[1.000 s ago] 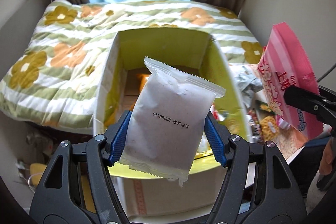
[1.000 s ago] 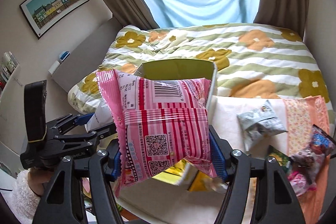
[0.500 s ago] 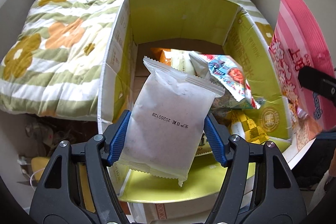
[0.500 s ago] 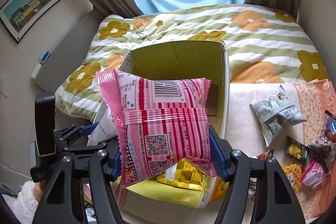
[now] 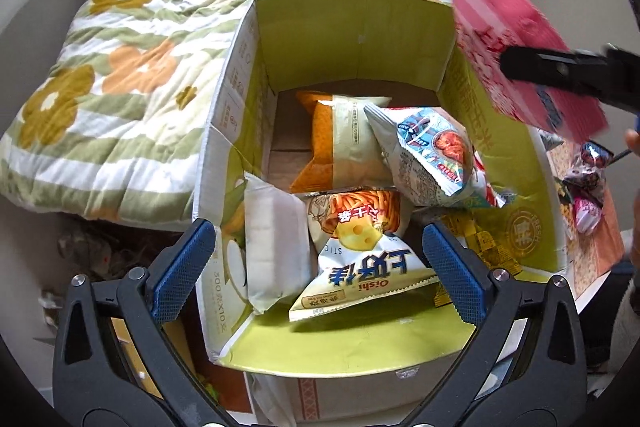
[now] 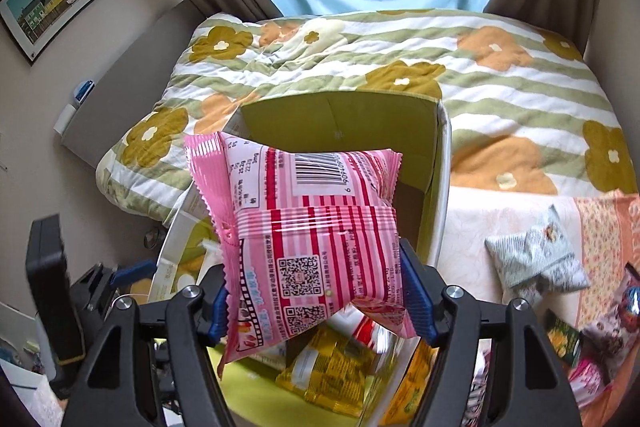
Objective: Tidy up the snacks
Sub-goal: 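Carry the white pack and pink bag over the yellow box and release both, then move both tools back over the remaining snacks on the table, then grasp the waffle pack with the left gripper while the right grasps the brown cookie bag, then carry the waffle pack and brown cookie bag into the yellow box and release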
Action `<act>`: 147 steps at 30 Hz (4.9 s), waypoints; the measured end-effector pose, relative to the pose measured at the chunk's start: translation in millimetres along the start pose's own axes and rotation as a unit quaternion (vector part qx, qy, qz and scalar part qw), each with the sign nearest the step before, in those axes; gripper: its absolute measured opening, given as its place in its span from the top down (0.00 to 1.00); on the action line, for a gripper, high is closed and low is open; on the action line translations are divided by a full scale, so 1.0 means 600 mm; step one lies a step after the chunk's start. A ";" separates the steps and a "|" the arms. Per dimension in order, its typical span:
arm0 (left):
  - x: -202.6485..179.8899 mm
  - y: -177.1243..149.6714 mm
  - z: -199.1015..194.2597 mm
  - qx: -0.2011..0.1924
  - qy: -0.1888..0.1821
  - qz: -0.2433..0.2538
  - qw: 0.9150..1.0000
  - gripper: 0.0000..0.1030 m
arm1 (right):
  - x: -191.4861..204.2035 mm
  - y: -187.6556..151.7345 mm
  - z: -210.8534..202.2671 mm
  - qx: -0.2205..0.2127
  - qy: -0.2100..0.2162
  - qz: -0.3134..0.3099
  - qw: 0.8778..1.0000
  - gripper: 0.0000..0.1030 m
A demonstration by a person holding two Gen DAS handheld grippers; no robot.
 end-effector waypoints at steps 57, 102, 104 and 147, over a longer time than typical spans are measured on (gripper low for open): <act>-0.511 -0.068 -0.125 -0.034 -0.111 0.125 0.985 0.00 | -0.327 -0.217 -0.398 -0.090 -0.156 0.077 0.981 0.13; -0.706 -0.155 0.174 0.044 0.000 0.078 0.996 0.15 | -0.568 -0.204 -0.163 0.016 -0.161 -0.113 0.980 0.13; -0.701 -0.156 0.168 0.044 -0.003 0.081 0.996 0.22 | -0.566 -0.199 -0.156 0.023 -0.165 -0.126 0.978 0.13; -0.632 -0.100 -0.042 -0.053 -0.044 0.046 0.997 0.29 | -0.488 -0.175 -0.258 -0.009 -0.103 -0.112 0.988 0.30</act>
Point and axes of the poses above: each gripper's, at about its wrist camera, not at the fingertips, and z roughly the way its jaws point, x to its left, y to its top, the point moved 5 cm from there along z, roughly the way its jaws point, and after that the axes turned 5 degrees about y, right-handed, at the moved point
